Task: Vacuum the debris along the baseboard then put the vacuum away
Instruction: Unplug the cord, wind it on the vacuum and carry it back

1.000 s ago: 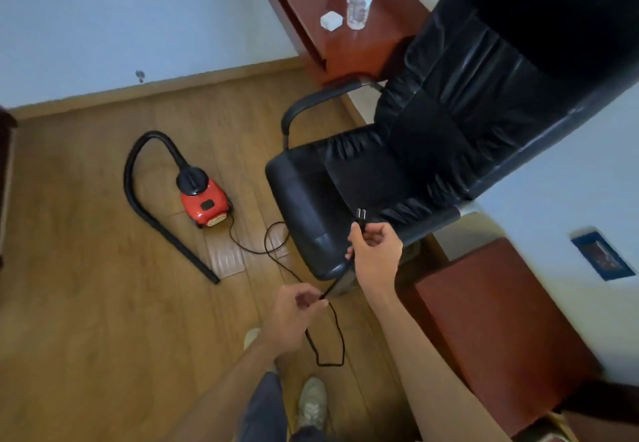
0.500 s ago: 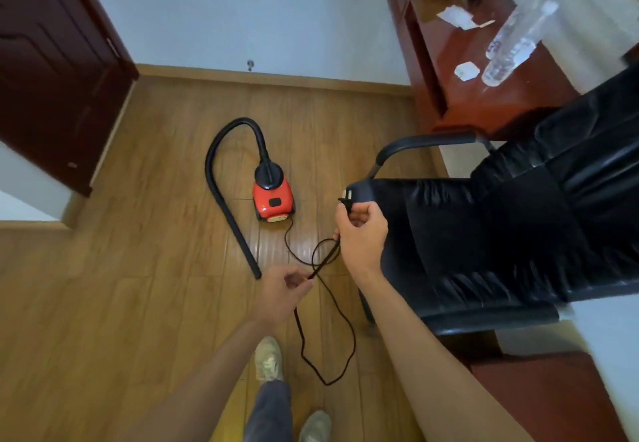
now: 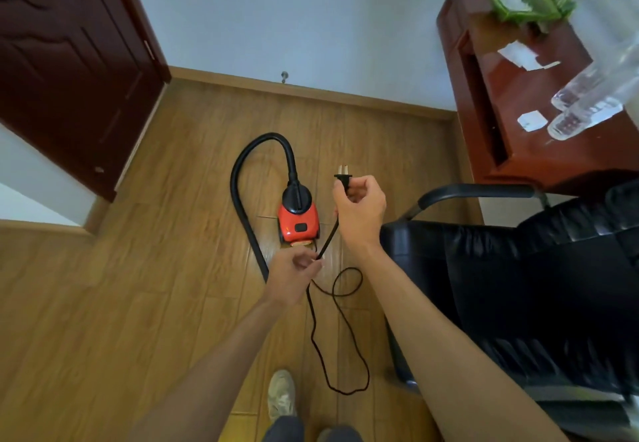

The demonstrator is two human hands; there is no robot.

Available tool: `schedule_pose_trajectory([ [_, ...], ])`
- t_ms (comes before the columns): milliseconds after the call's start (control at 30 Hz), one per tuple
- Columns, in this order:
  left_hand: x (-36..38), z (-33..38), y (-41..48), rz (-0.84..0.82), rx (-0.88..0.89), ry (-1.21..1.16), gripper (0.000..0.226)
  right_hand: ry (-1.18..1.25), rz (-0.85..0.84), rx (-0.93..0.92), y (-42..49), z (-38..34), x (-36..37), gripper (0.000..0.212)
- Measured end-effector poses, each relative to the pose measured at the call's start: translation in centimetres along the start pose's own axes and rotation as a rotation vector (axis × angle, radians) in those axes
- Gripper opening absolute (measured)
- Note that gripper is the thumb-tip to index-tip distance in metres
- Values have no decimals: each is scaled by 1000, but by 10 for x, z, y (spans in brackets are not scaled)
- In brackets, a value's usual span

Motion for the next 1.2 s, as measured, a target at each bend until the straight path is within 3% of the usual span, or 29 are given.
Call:
schedule_pose_trajectory([
  [267, -2, 15, 65, 63, 7, -62, 4, 1, -37, -38, 70, -17, 33, 9],
  [533, 13, 12, 148, 185, -150, -60, 12, -16, -88, -72, 161, -9, 80, 7],
  [767, 33, 7, 221, 216, -194, -79, 4, -28, -161, 15, 245, 27, 117, 10],
  [867, 34, 3, 242, 252, -210, -66, 18, -43, -198, 62, 271, 44, 132, 13],
  [1200, 24, -42, 286, 238, -283, -62, 12, 22, -249, 193, 308, 78, 176, 13],
])
Point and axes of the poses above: each hand's wrist, its own y-axis towards the middle knuckle, its own x-axis out of the palm, z = x × y, the point moved 3 cm from there along y, towards the middle knuckle, and after that the axes turned 14 degrees about -y, right-handed, at the moved point
